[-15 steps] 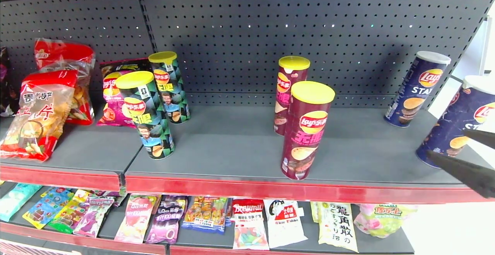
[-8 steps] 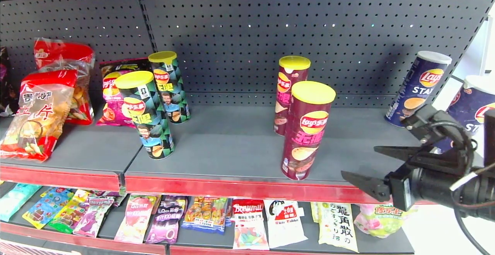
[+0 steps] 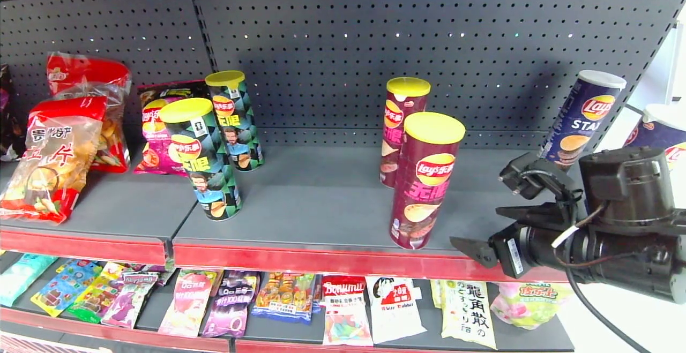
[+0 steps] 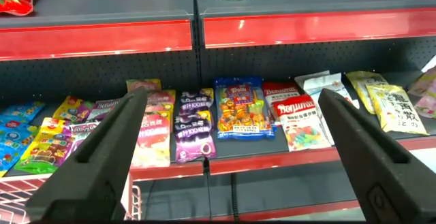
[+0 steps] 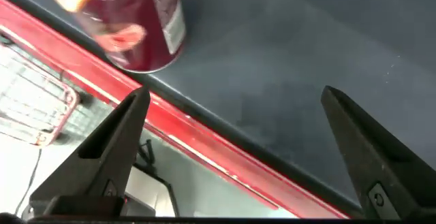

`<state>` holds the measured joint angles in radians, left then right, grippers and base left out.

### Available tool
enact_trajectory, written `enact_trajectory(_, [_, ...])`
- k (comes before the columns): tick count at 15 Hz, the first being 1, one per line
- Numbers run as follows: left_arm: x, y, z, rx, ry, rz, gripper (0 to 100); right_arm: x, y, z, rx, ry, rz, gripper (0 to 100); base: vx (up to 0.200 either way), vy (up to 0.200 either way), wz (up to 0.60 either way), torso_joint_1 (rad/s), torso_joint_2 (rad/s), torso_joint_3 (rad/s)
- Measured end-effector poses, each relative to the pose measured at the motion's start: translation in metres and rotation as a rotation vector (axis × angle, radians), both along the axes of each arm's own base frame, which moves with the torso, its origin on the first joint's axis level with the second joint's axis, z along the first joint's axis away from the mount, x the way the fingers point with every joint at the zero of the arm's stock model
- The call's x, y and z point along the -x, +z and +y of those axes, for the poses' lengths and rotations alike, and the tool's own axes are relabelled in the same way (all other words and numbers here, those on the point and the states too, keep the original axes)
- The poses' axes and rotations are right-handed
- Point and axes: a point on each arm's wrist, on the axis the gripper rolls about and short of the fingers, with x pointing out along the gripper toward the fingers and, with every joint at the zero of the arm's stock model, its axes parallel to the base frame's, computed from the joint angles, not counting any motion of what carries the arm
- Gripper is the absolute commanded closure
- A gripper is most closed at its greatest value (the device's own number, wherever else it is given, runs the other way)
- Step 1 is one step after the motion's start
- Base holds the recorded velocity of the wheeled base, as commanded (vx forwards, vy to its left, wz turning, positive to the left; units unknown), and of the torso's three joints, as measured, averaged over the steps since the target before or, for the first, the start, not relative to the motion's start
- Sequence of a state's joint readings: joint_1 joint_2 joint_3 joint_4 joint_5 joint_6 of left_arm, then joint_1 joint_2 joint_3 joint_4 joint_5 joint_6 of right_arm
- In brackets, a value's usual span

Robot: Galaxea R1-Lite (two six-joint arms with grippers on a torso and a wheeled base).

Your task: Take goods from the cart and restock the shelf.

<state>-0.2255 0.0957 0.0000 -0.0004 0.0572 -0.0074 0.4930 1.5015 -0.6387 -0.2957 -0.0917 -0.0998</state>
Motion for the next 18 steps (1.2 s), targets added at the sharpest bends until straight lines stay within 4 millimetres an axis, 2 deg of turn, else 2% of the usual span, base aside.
enact_trajectory(7, [0.0, 0.0, 0.0, 0.0, 0.0, 0.002, 0, -0.022, -0.005, 0.009, 0.037, -0.064, 0.001, 0, 0.0, 0.0, 0.0, 0.0, 0.0, 0.0])
enact_trajectory(18, [0.0, 0.0, 0.0, 0.0, 0.0, 0.001, 0, -0.034, -0.012, 0.016, 0.052, -0.064, 0.022, 0, 0.0, 0.0, 0.0, 0.0, 0.0, 0.0])
